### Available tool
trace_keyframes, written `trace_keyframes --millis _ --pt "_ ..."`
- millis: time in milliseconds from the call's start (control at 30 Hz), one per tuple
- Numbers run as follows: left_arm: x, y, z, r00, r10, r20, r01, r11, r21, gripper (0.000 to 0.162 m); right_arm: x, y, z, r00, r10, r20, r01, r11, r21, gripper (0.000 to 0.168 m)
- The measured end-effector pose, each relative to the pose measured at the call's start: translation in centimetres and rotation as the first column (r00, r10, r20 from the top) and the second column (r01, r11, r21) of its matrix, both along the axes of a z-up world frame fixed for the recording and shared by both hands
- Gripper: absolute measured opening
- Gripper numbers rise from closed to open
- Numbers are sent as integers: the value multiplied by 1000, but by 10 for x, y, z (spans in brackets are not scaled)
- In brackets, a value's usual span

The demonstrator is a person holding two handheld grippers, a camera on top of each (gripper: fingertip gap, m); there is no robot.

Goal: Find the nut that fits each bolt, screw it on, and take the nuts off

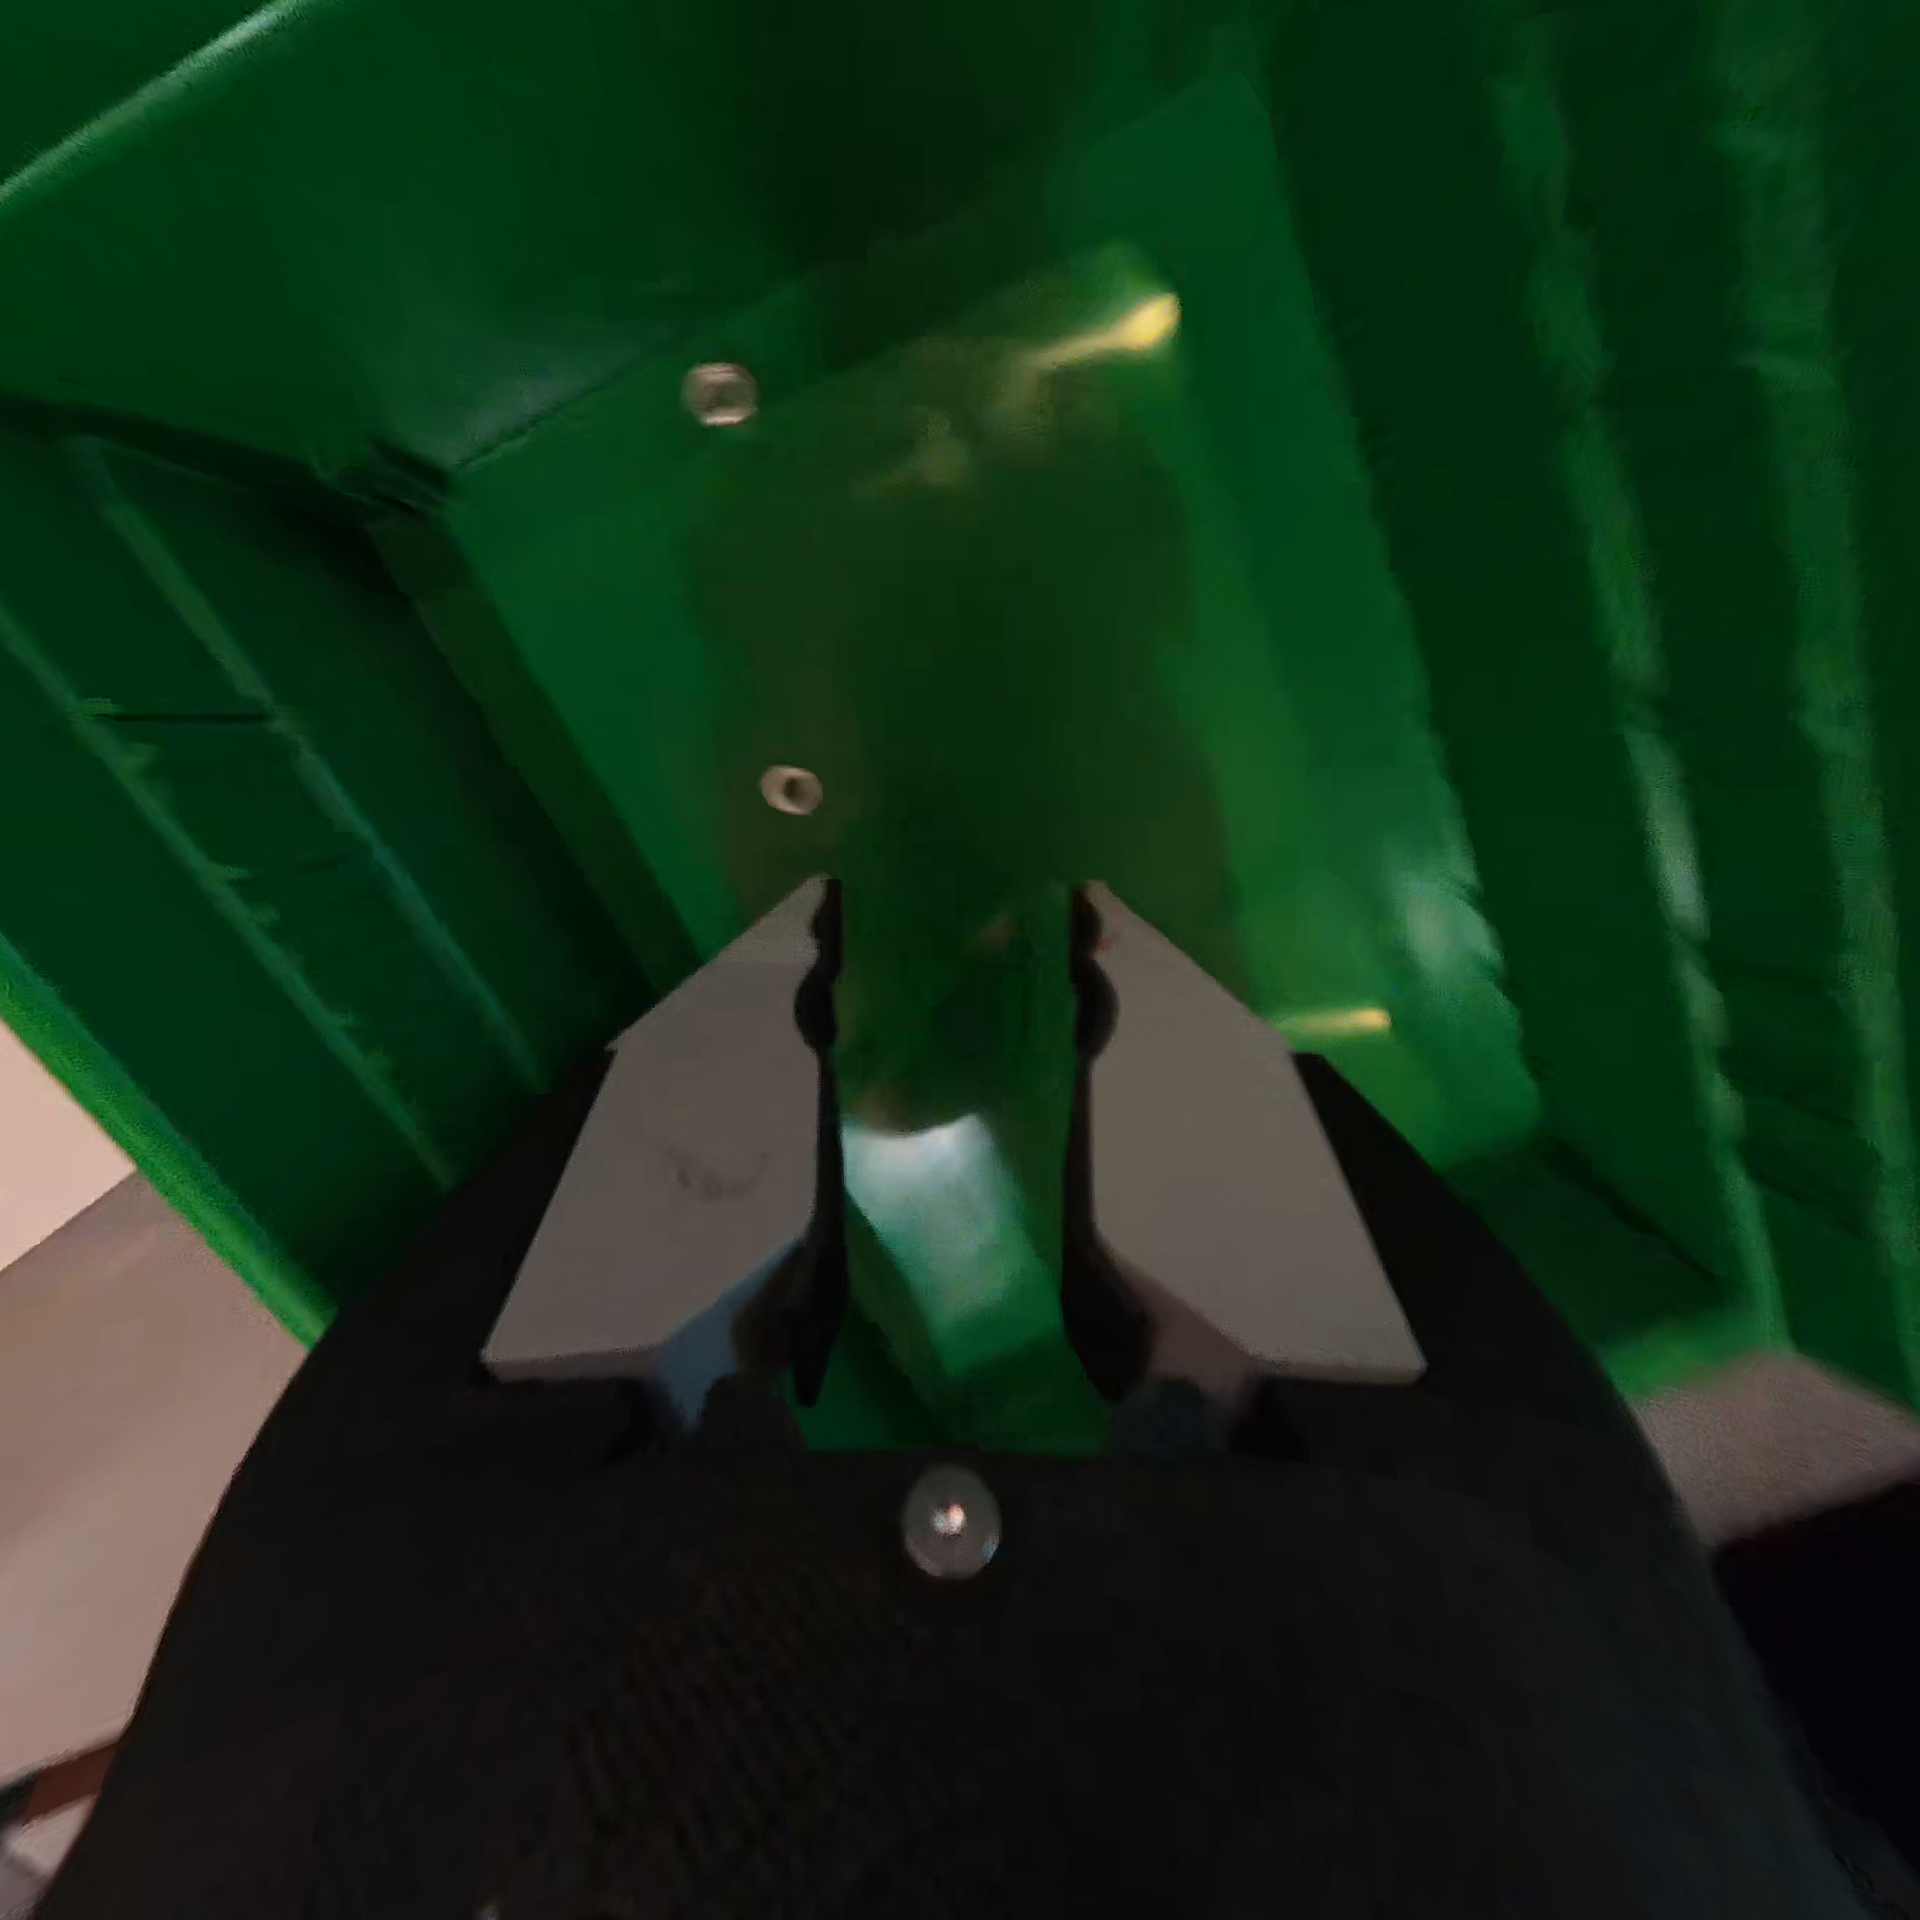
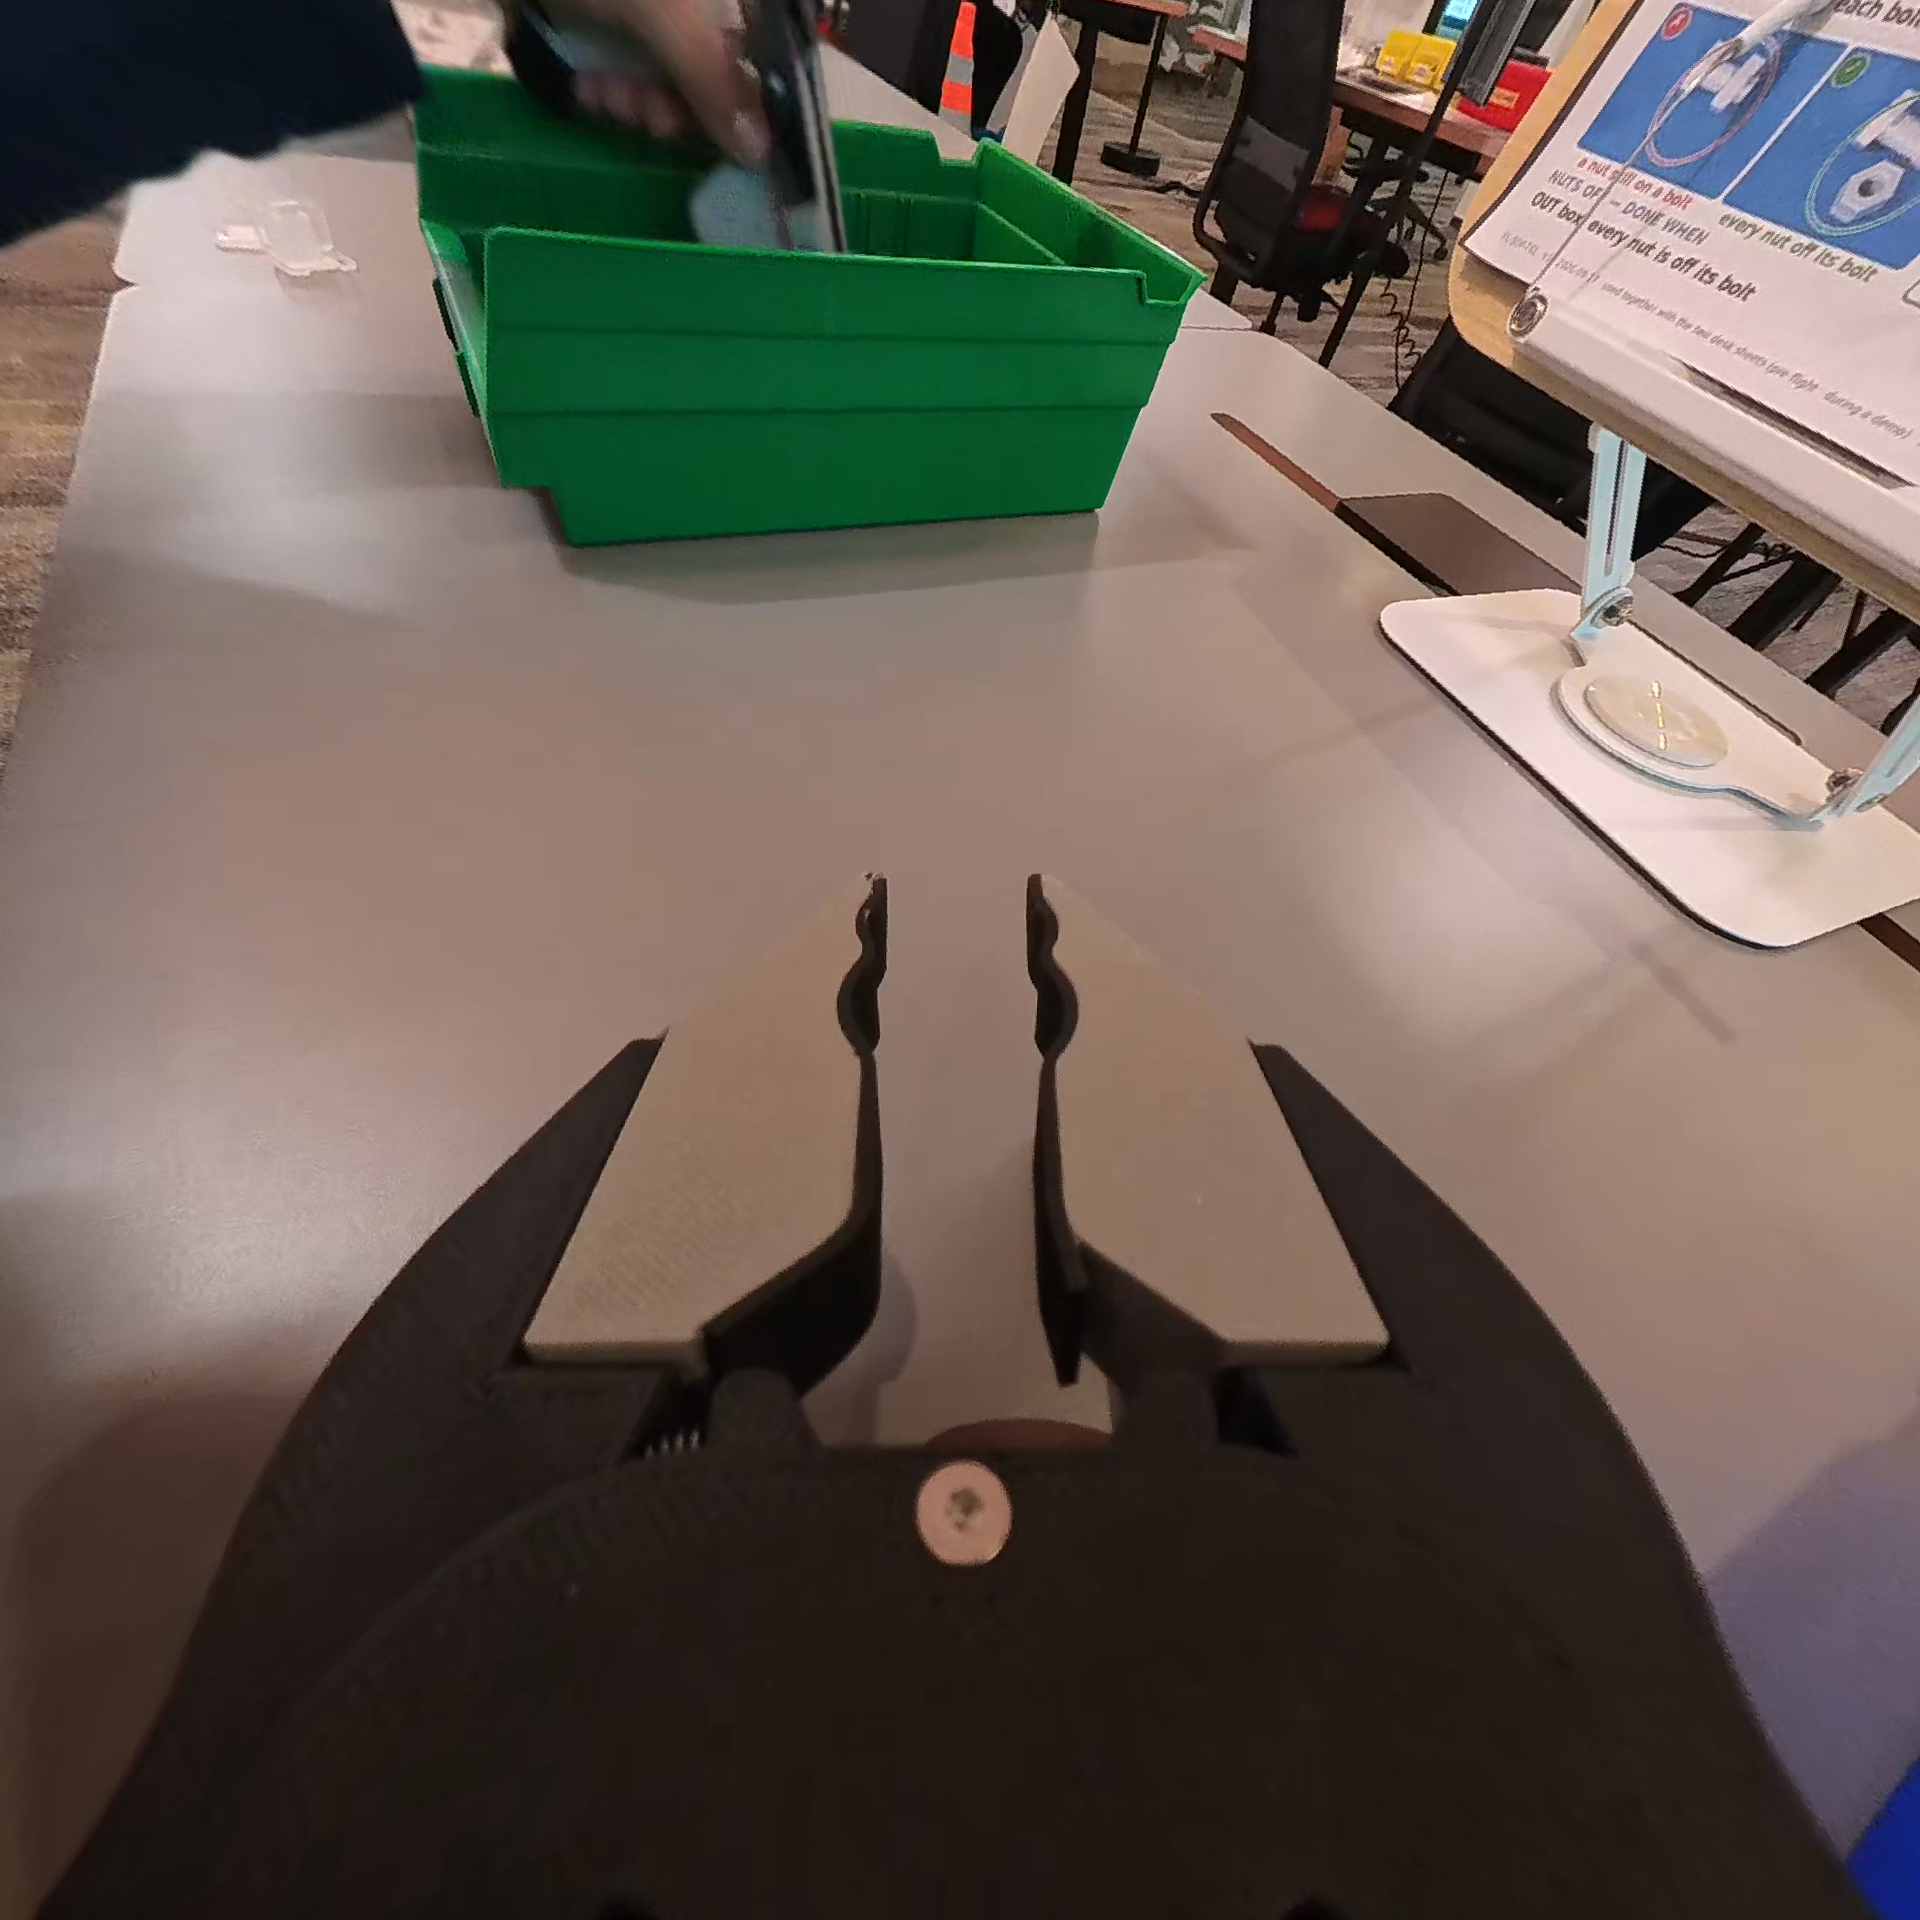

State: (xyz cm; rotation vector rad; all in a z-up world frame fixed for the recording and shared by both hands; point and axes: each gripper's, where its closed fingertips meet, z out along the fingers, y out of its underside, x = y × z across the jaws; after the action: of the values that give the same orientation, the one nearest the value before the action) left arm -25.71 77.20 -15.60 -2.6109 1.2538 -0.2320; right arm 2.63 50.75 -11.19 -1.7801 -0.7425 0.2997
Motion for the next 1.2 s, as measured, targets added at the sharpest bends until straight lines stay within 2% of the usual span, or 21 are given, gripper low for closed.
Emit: trace_keyframes --millis 33,67,133,200,267,300,367,400,433,500,567,733,800,867,1033,1200 --pt "6 -21 13 994 -98 58 99 995 -13 49 0 0 0 1000 1 1 -1 1000 1 23" --pt "10 -48 26 969 -212 123 218 975 -36 50 0 -1 0 1000 4 0 -4 1000 1 24" --pt "4 -100 46 885 -425 189 441 896 -50 57 -2 -2 2 1000 11 -8 -11 1000 1 24" --pt "-12 -140 44 797 -586 148 596 803 -31 74 -4 -3 4 1000 20 -13 -20 1000 6 24" --pt "-29 -162 22 745 -667 24 667 744 -28 72 -6 -4 6 1000 24 -8 -24 1000 15 23" --pt "-39 -168 8 726 -686 -48 684 727 -50 65 -6 -5 7 1000 25 -5 -25 1000 19 23" --pt "-53 -159 -17 699 -684 -209 692 721 -45 34 -7 -5 9 1000 24 -4 -24 999 29 23" --pt "-53 -155 -24 682 -692 -235 707 706 -26 26 -7 -5 10 1000 24 -7 -24 999 30 23" --pt "-48 -155 -24 674 -709 -209 724 690 -7 25 -7 -5 11 1000 24 -11 -24 999 32 23" --pt "-40 -160 -16 601 -786 -142 795 606 7 21 -8 -5 11 999 28 -24 -27 999 29 22" --pt "-42 -159 5 566 -819 -94 816 573 -79 21 -8 -5 11 999 32 -43 -32 999 16 22" --pt "-31 -143 102 607 -791 81 778 570 -266 22 -9 -6 11 999 35 -41 -35 999 11 22" --pt "-21 -138 124 615 -781 109 773 570 -280 22 -8 -7 13 1000 28 -8 -28 999 37 22" --pt "-14 -138 130 607 -788 103 779 564 -276 22 -9 -8 14 999 26 18 -27 998 57 22" --pt "-16 -147 108 572 -819 39 797 544 -264 22 -14 -10 11 998 45 37 -47 997 54 22" --pt "-3 -154 55 577 -814 -63 811 580 -76 22 -17 -13 10 997 54 60 -58 996 63 22"
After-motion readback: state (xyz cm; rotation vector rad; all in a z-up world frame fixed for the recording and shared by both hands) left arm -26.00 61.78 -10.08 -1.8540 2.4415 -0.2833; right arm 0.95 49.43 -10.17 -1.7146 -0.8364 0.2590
